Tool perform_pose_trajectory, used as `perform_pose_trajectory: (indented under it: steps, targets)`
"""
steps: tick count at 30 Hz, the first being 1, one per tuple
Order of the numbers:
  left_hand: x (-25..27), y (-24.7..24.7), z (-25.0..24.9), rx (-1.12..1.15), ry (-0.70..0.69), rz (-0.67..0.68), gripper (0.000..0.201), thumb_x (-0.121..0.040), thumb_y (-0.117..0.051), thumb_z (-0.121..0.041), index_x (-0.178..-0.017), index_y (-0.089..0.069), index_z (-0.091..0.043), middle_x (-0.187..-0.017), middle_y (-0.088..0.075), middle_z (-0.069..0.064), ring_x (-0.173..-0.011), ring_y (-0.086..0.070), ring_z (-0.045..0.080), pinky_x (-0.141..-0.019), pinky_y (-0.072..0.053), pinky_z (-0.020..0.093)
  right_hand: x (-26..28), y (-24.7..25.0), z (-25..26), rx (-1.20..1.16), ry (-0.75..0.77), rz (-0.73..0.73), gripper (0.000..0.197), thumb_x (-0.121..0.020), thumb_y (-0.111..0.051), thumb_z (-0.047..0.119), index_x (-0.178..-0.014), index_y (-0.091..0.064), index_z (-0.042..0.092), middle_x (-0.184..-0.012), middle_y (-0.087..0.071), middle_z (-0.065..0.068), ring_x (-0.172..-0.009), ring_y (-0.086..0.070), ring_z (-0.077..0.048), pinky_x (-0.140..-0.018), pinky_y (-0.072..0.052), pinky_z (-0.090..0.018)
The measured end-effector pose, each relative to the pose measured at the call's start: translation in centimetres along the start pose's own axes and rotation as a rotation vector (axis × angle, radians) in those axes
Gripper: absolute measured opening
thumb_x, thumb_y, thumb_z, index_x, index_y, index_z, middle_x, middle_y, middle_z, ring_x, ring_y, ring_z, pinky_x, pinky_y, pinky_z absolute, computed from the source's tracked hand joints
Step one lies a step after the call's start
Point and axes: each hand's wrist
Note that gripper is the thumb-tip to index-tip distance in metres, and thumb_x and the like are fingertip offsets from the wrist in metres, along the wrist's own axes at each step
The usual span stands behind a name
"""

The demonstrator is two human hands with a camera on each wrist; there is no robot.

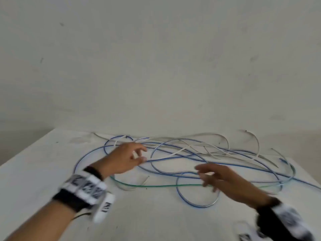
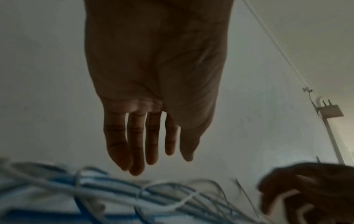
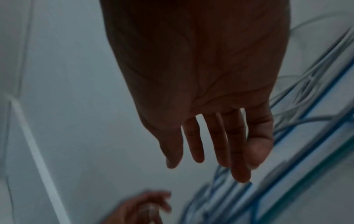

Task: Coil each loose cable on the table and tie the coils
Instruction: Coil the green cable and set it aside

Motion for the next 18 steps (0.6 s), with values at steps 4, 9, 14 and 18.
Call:
perform_pose_trajectory:
  steps: [4, 9, 14, 18]
  targets:
    - [-2.6, -5.2, -1.4, -0.152, 0.063, 0.284, 0.046, -0.078, -0.081, -0.052, -0.117, -0.066, -0.033, -0.099, -0.066, -0.014, -0.077, -0.056, -0.004, -0.079, -0.049, 0.026, -6.6, -4.0, -1.2, 0.374, -0.050, 0.218, 0.032, -0.083, -0.080, 0.047, -0.108, -0.069, 0.030, -0.101, -0.068, 0.009, -0.082, -0.063, -0.007, -0.081, -0.053, -0.025]
    - [-2.5, -6.9, -1.7, -0.220, 0.155, 0.440, 0.048, -0.066, -0.091, -0.047, -0.104, -0.067, -0.031, -0.093, -0.064, -0.012, -0.087, -0.059, 0.008, -0.065, -0.041, 0.025, -9.1, -5.1, -1.6, 0.474, -0.059, 0.203, 0.029, -0.072, -0.090, 0.038, -0.091, -0.074, 0.022, -0.084, -0.067, 0.006, -0.076, -0.061, -0.009, -0.077, -0.052, -0.028]
    - [-1.9, -7.9, -1.6, -0.215, 0.223, 0.471, 0.030, -0.072, -0.090, -0.029, -0.092, -0.068, -0.025, -0.092, -0.066, -0.004, -0.085, -0.068, 0.019, -0.063, -0.048, 0.026, -9.7, -5.9, -0.7, 0.534, -0.102, 0.270, 0.022, -0.072, -0.090, 0.032, -0.087, -0.080, 0.019, -0.075, -0.061, 0.012, -0.079, -0.056, -0.004, -0.069, -0.043, -0.024]
    - [-1.7, -7.4, -1.4, -0.244, 0.167, 0.436, 0.011, -0.089, -0.075, -0.023, -0.087, -0.064, -0.023, -0.082, -0.062, -0.008, -0.075, -0.060, 0.012, -0.065, -0.043, 0.025, -9.8, -6.9, -1.1, 0.523, -0.124, 0.230, 0.010, -0.076, -0.086, 0.025, -0.082, -0.079, 0.022, -0.077, -0.061, 0.012, -0.086, -0.057, -0.011, -0.075, -0.043, -0.026]
Point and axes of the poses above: each hand's wrist, its own x-axis away from the middle knuckle, its own y-axis out of the back of the hand, z = x × y
